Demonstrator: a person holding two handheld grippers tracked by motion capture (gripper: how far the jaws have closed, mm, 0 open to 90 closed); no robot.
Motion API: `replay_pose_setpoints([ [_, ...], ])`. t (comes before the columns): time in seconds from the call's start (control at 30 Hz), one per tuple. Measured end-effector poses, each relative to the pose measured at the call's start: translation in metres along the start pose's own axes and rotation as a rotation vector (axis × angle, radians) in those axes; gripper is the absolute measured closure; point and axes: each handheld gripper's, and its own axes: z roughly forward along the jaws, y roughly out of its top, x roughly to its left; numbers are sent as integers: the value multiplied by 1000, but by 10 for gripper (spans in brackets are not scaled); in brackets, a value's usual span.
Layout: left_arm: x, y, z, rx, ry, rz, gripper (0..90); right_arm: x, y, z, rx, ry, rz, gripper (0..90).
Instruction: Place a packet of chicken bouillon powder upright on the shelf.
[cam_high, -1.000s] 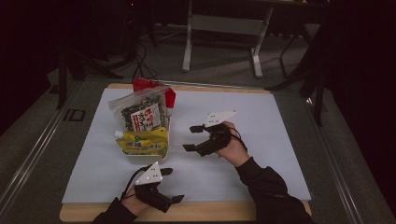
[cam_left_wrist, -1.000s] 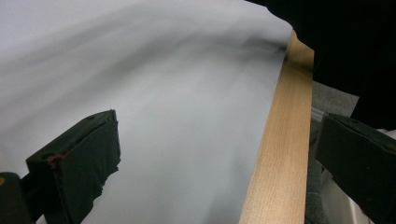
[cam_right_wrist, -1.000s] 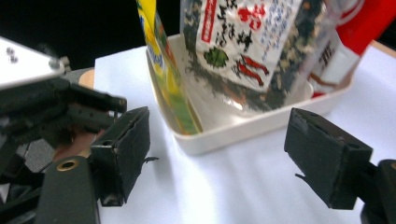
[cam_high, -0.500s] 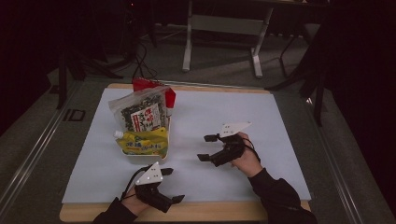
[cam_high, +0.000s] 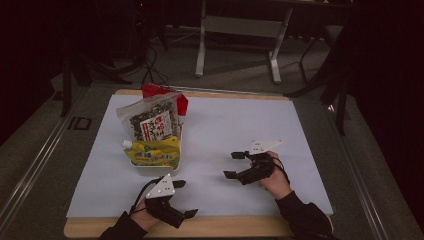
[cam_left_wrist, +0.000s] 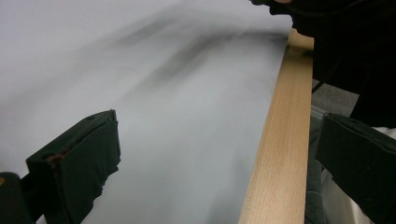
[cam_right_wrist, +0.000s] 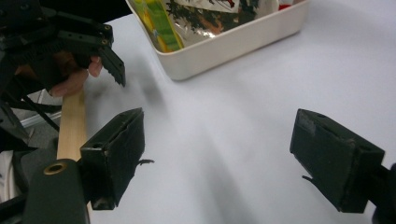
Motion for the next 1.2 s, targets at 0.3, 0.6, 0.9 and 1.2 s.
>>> replay_pose_setpoints([
  [0.3, -1, 0, 0, -1, 1, 1, 15, 1, -23, -10, 33, -21, 20, 144],
  [0.6, -1, 0, 1, 4, 0, 7, 14, 1, -42, -17, 56, -30, 49, 143],
  [0.9, -2, 0, 2, 9, 1, 11, 15, 2, -57, -26, 67, -61, 62, 143],
  [1.2, -1, 0, 2, 12, 1, 15, 15, -4, -62, -33, 43, -84, 81, 142],
])
